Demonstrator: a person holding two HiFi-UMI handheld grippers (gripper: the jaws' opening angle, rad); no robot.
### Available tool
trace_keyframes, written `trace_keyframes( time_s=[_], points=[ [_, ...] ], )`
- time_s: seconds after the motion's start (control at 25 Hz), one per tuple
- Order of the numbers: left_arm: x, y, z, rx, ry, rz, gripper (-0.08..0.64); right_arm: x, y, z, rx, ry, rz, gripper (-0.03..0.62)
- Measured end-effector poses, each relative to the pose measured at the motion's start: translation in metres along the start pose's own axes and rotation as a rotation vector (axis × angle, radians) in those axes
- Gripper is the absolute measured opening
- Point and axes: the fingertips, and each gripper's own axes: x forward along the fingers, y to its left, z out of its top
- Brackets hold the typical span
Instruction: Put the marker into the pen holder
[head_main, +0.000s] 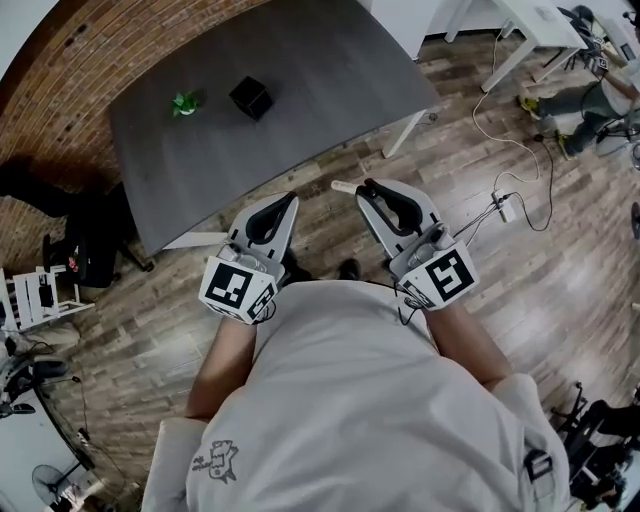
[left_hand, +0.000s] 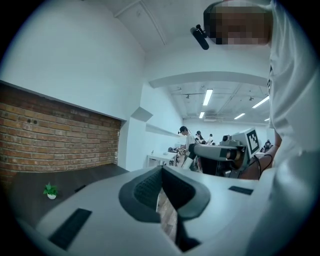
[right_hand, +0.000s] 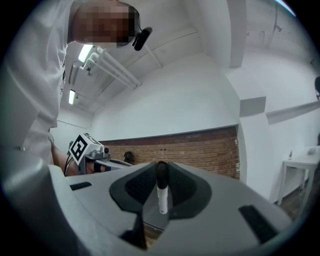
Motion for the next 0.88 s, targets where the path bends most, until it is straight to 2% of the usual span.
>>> trace_keyframes(
  time_s=[0.24,0.64,0.88],
  points=[
    [-0.001,0.030,-0.002,-0.005,-0.002,-0.028,0.011,0.028,-0.001,-0.001,-0.005,0.005,-0.028,0.077],
    [-0.038,0.130,0.015,0.019,-0.018,-0.053,0.011,0.128,0.018,0.005,-0.052,0.004,-0.056,0.077],
    [-0.071,0.182,0.018,0.007,-0.017,-0.056,0.011,0.183,0.038,0.007,-0.069,0.005,-0.054,0.077]
  ],
)
